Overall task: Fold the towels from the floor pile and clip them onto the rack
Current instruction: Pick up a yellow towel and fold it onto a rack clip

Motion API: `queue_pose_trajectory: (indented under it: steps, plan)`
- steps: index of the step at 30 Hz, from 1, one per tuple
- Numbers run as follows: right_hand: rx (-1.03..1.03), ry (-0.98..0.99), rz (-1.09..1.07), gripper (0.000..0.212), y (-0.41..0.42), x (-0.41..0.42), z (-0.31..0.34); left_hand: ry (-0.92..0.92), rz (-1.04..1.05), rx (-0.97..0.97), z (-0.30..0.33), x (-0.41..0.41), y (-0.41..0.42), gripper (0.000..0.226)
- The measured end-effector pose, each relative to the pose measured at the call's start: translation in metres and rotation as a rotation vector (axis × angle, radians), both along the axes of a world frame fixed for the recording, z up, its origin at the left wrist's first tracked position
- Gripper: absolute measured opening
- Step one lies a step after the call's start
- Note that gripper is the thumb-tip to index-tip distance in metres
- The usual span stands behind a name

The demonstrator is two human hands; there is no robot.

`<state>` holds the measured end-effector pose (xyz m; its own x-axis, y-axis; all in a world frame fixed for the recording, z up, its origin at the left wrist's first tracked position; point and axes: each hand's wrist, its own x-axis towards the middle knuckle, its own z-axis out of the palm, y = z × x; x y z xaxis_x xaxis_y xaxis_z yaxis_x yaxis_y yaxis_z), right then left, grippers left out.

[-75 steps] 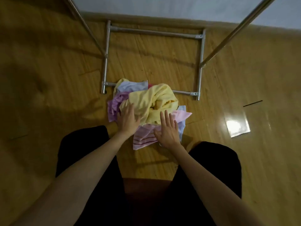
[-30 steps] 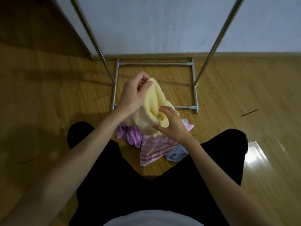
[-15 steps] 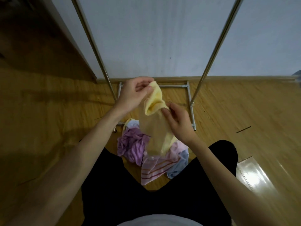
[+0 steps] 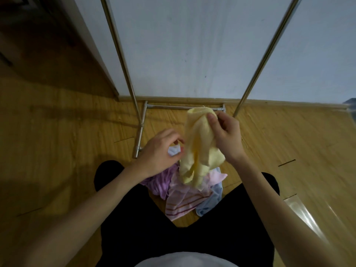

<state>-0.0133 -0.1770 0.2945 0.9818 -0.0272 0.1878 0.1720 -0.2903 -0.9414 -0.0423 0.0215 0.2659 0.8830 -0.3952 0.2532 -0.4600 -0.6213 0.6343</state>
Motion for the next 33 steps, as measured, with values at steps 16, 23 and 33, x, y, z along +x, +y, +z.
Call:
queue_pose_trajectory:
  steps: [16, 23, 33]
  plan:
    - [0.161, 0.100, -0.061, 0.039, 0.009, -0.008, 0.022, -0.097, 0.221, 0.277, -0.068, -0.009, 0.000, 0.086]
    - [0.161, 0.100, -0.044, 0.039, 0.007, -0.015, 0.024, -0.010, 0.096, 0.162, -0.084, 0.000, -0.001, 0.060]
    - [0.105, 0.238, -0.138, 0.039, -0.018, -0.011, -0.008, 0.207, 0.239, -0.193, -0.054, -0.005, -0.005, 0.018]
